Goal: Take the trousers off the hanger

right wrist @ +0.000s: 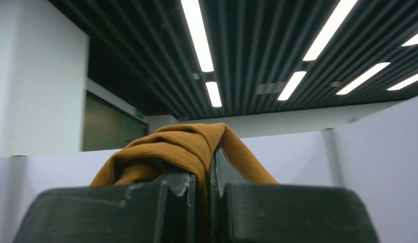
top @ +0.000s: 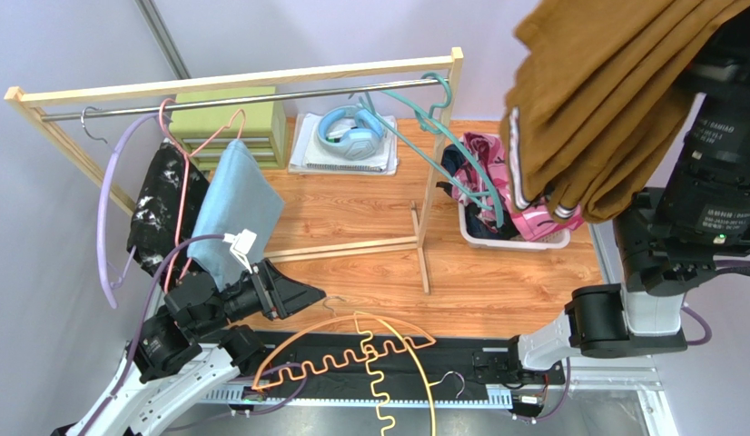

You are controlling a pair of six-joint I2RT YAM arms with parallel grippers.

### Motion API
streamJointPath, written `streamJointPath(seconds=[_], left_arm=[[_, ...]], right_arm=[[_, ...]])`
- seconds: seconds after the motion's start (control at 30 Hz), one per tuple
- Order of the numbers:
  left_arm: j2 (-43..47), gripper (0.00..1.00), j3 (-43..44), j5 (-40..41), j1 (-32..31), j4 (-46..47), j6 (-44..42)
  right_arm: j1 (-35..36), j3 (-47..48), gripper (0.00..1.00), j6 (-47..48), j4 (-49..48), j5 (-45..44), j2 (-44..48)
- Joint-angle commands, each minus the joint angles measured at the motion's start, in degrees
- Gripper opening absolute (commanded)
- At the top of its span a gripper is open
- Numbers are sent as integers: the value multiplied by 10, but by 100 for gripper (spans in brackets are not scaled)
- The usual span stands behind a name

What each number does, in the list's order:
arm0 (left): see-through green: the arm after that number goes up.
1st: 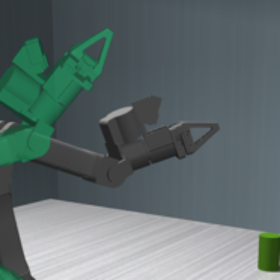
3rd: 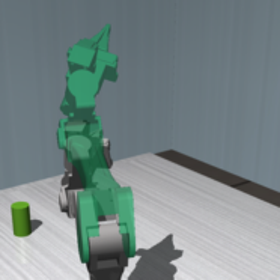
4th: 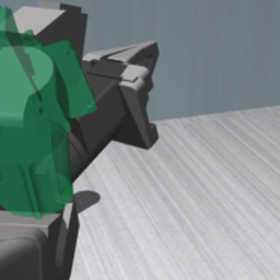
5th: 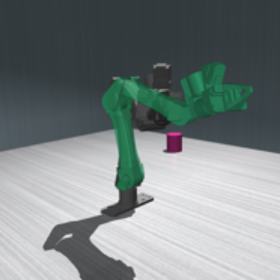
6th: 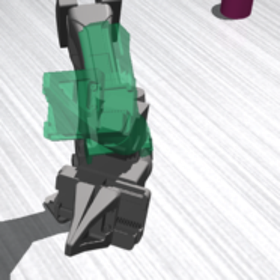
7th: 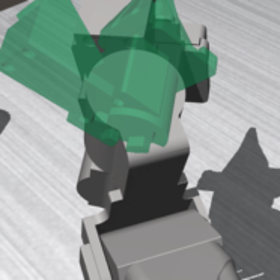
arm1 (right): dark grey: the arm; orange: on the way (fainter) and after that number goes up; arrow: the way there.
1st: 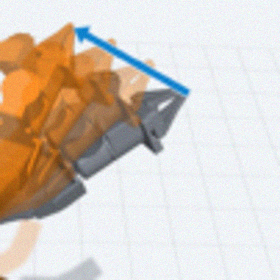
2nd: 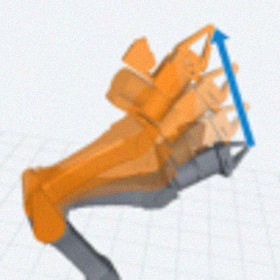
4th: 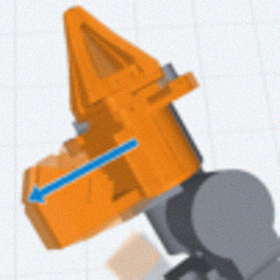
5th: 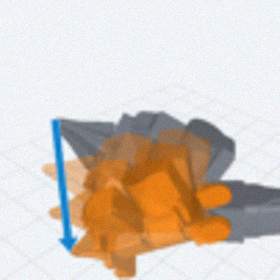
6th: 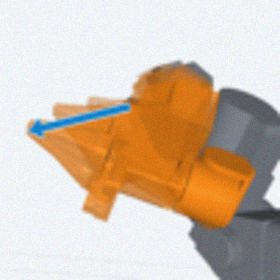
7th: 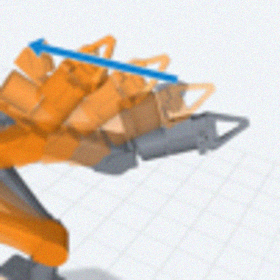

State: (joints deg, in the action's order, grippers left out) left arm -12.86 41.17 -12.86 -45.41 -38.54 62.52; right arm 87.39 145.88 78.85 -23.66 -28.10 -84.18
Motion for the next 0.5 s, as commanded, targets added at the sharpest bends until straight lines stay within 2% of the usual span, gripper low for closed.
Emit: streamJointPath(seconds=[0.0, 0.07, 0.1, 0.17, 0.2, 0.33, 0.47], left_arm=[[-14, 92, 3, -24, 0, 12, 4], [-16, 92, 7, -30, 0, 13, 7], [-18, 92, 10, -31, 0, 13, 8], [-19, 91, 12, -39, 0, 11, 9], [-19, 91, 13, -43, 0, 8, 11], [-9, 90, 9, -52, 0, -5, 15], [2, 90, 7, -45, 0, -15, 9]], right_arm=[[-190, -45, 0, -8, -31, -11, 16], [-271, -102, 0, -53, -23, -47, 31], [-361, -123, 0, -126, -5, -62, 36], [-455, -164, 0, -220, 66, -96, 43], [-534, -178, 0, -297, 86, -104, 45], [-633, -240, 0, -408, 145, -145, 60], [-681, -399, 0, -454, 140, -172, 135]])
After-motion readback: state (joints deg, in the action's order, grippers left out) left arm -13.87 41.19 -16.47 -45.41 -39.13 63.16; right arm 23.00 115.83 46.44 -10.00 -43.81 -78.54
